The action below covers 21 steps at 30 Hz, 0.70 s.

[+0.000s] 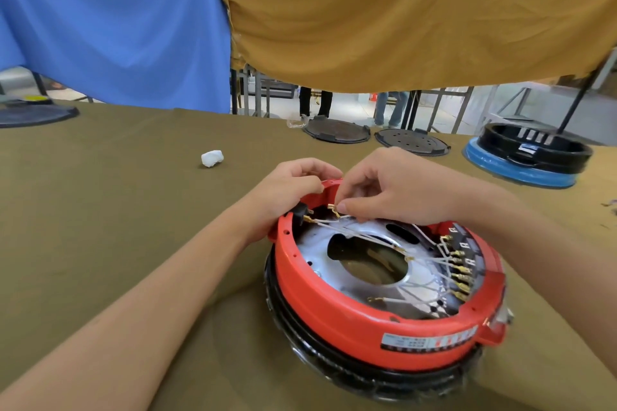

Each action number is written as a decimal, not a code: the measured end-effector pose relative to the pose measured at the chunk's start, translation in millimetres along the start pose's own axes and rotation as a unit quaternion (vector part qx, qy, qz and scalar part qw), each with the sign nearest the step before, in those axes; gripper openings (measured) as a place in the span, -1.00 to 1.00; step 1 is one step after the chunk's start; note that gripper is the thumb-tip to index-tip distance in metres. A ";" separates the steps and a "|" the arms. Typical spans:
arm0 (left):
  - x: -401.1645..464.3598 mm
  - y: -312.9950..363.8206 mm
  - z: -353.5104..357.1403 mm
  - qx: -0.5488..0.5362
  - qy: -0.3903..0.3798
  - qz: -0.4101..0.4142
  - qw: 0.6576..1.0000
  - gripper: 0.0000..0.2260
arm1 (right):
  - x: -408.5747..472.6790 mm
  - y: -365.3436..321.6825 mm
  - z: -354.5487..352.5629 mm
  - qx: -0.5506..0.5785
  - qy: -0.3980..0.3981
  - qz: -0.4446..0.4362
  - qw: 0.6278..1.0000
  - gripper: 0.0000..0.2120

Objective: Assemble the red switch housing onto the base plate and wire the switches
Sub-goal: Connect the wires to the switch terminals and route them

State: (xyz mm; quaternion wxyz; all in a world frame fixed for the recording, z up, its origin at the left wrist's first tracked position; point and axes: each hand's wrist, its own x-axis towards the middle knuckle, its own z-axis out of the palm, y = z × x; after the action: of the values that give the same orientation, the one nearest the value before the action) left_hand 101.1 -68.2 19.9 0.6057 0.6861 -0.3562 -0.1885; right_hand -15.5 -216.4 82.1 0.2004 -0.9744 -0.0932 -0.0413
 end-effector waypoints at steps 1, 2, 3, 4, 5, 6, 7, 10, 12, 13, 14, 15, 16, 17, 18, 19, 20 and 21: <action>-0.1 -0.4 -0.2 -0.003 0.000 0.000 1.000 -0.72 | 1.5 -2.9 2.6 -0.008 0.009 -0.001 1.000 -0.89; -0.1 -1.0 -0.4 -0.004 -0.001 0.001 1.000 -0.72 | 2.8 -5.1 5.5 -0.014 0.019 -0.001 1.000 -0.89; -0.4 -1.4 -0.8 -0.003 -0.001 0.004 1.000 -0.72 | 3.9 -6.8 8.2 -0.019 0.027 0.000 0.999 -0.88; -0.3 -1.8 -0.9 -0.002 -0.001 0.006 1.000 -0.72 | 4.8 -8.1 10.7 -0.022 0.033 0.001 0.999 -0.88; -0.1 -1.9 -0.6 -0.003 -0.003 0.008 1.000 -0.72 | 5.6 -9.0 12.7 -0.020 0.035 0.001 0.999 -0.88; 0.1 -2.4 -0.7 -0.006 -0.004 0.009 1.000 -0.73 | 6.7 -10.1 14.5 -0.017 0.035 0.001 0.999 -0.88; 0.3 -2.8 -0.8 -0.010 -0.004 0.009 1.000 -0.73 | 7.7 -11.1 15.8 -0.015 0.034 0.001 0.999 -0.87; 1.2 -4.3 -1.2 -0.014 -0.005 0.010 1.000 -0.72 | 9.6 -12.2 17.6 -0.018 0.036 -0.001 0.999 -0.87; 0.9 -4.7 -1.4 -0.014 -0.007 0.011 1.000 -0.71 | 9.6 -12.5 18.5 -0.017 0.039 -0.001 0.999 -0.86; 0.7 -4.8 -1.7 -0.016 -0.009 0.012 1.000 -0.70 | 9.5 -12.5 19.1 -0.018 0.039 -0.001 0.999 -0.86; 0.7 -4.9 -1.6 -0.017 -0.011 0.013 1.000 -0.70 | 9.1 -12.4 20.0 -0.019 0.039 0.000 0.999 -0.86; 0.8 -4.9 -1.6 -0.018 -0.013 0.014 1.000 -0.70 | 8.9 -12.2 20.7 -0.019 0.039 0.001 0.999 -0.86; 1.3 -5.3 -1.6 -0.017 -0.015 0.014 1.000 -0.70 | 8.6 -12.3 21.3 -0.017 0.040 0.002 0.999 -0.86; 1.3 -5.3 -1.7 -0.017 -0.016 0.015 1.000 -0.70 | 8.4 -12.5 21.8 -0.013 0.040 0.001 0.999 -0.87; 1.4 -5.4 -1.7 -0.018 -0.018 0.016 1.000 -0.70 | 8.3 -12.7 22.1 -0.010 0.042 0.001 0.999 -0.87; 1.1 -5.1 -1.6 -0.021 -0.020 0.017 0.999 -0.70 | 8.3 -12.9 22.4 -0.009 0.043 0.001 0.999 -0.87; 1.2 -4.7 -1.1 -0.024 -0.022 0.019 0.999 -0.70 | 8.1 -13.1 22.5 -0.008 0.044 0.002 0.999 -0.87; 0.9 -4.2 -0.7 -0.027 -0.023 0.020 0.999 -0.70 | 8.0 -13.6 22.8 -0.007 0.043 0.002 0.999 -0.87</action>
State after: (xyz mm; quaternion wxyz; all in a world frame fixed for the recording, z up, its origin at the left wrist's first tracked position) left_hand 103.3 -68.3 16.1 0.6198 0.6575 -0.3782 -0.2015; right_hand -9.4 -193.7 67.5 0.1973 -0.9733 -0.0825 -0.0833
